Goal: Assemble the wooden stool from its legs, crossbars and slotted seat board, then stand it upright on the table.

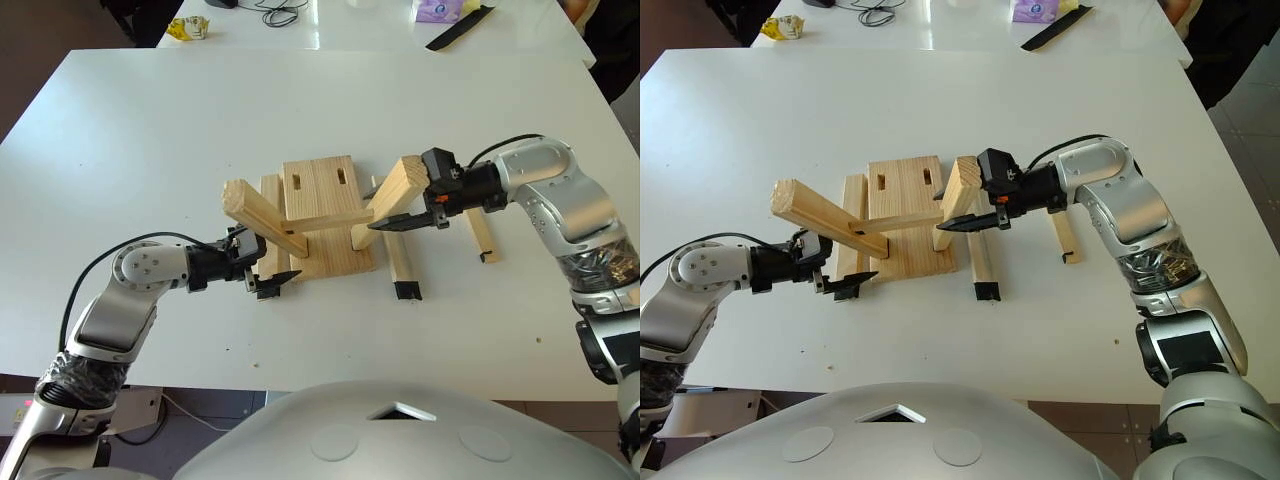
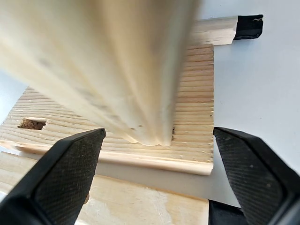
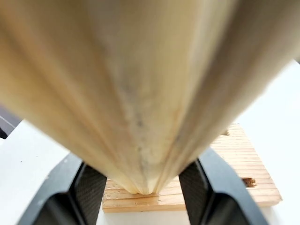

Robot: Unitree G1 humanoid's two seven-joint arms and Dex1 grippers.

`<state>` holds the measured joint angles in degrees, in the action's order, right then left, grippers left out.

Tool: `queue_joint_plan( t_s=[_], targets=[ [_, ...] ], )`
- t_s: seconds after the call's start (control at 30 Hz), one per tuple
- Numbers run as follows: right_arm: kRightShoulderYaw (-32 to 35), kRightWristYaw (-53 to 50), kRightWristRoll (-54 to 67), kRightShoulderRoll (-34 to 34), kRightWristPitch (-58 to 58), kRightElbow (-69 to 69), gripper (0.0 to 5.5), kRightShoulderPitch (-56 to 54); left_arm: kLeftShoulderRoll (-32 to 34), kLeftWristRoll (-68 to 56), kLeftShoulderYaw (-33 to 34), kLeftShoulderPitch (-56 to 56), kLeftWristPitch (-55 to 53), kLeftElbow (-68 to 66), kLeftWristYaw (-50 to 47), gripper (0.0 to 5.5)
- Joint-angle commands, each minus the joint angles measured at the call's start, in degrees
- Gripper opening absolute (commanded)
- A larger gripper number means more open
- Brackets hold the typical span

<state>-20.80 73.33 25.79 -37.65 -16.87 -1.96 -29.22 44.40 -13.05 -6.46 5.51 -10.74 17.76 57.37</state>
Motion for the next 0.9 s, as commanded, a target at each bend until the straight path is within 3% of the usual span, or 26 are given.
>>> queue_joint_plan(
  t_s=[0.03,0.43,0.8,0.9],
  targets=[
    [-10.59,-2.89,-8.94,3.32,-2.93,3.43,2.03,8.47,-2.57,0.58,-3.66,-1.99,0.73,2.35,-0.07,4.28],
    [-9.45,-3.01,-9.89,0.86,1.45,3.07,2.03,9.5,-2.91,0.7,-2.16,-2.34,0.98,1.58,-0.3,4.28],
    [-1.75,-9.1,-12.98,1.47,2.05,1.67,4.0,7.49,-0.78,-1.32,4.75,-1.94,2.1,-1.16,-0.54,4.28],
    [2.38,-9.93,-12.62,-0.84,1.81,-1.35,4.21,8.56,0.03,-2.94,7.7,-0.83,1.49,-1.07,-0.39,4.28]
  ],
)
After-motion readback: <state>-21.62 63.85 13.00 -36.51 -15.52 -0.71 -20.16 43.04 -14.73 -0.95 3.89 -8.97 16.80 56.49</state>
